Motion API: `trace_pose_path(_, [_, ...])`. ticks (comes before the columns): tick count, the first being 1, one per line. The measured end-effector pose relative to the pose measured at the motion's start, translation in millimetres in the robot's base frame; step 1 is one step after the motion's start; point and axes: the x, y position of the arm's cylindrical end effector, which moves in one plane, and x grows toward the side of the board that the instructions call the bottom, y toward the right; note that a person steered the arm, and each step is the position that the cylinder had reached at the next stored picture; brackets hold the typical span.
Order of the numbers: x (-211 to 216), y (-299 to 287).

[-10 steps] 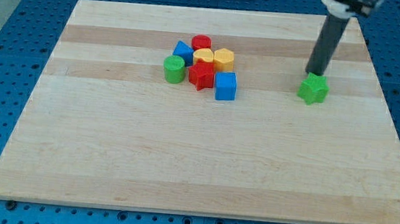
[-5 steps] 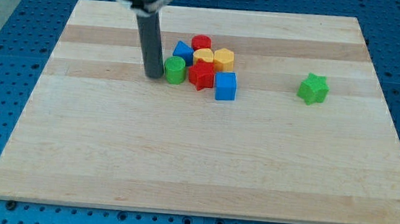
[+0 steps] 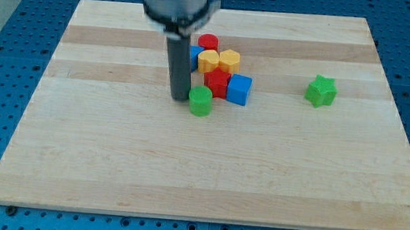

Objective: Push the green circle into the green star

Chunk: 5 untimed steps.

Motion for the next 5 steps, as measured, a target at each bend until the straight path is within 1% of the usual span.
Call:
trace_pose_path(1, [21, 17])
trace_pose_path(2, [21, 43])
trace_pose_path(3, [16, 117])
trace_pose_path(4, [17, 56])
trace_pose_path(5, [5, 45])
